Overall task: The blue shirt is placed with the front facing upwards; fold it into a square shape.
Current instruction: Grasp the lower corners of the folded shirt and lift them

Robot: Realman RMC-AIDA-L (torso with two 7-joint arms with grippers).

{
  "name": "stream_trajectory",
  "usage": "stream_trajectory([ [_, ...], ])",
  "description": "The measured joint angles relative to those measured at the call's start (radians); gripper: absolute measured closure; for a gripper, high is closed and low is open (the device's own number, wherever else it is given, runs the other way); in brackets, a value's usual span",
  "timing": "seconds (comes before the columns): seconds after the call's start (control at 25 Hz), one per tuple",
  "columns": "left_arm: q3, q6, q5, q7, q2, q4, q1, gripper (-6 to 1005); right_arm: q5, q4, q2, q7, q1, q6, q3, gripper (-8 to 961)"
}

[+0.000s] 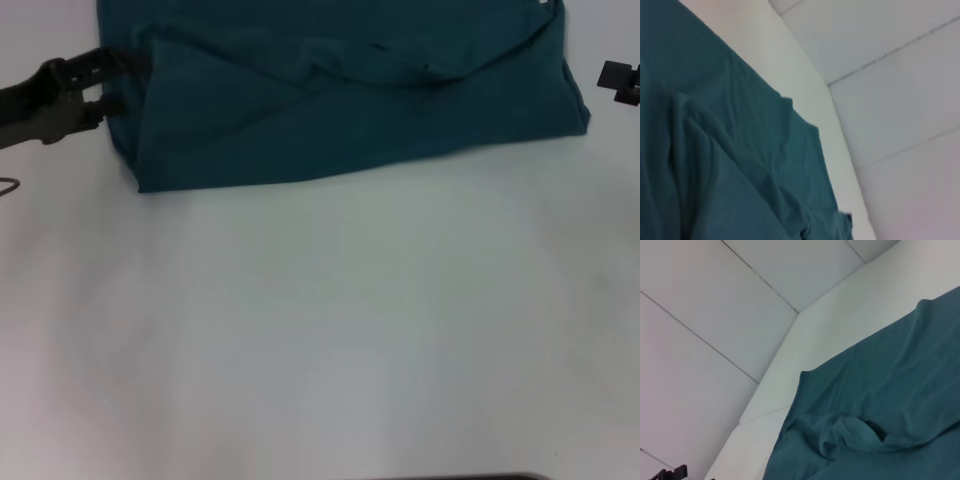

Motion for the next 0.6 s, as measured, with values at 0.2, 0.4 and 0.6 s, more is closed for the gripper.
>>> stream_trajectory([
  [0.2,-0.027,0.041,-0.013,-0.016,0.008,0.004,0.006,72,-0.002,0.000,0.000,0.006,0.009,0.000,0.000,29],
  [0.4,-0.050,0.128,-0.017,0.037,0.022,0.011,0.007,73,-0.031,0.003,0.001,0.007,0.021,0.006,-0.001,29],
  [0.6,-0.055,0.129,-0.013,0.045,0.021,0.012,0.009,73,-0.051,0.015,0.001,0.010,0.040,0.009,-0.001,29],
])
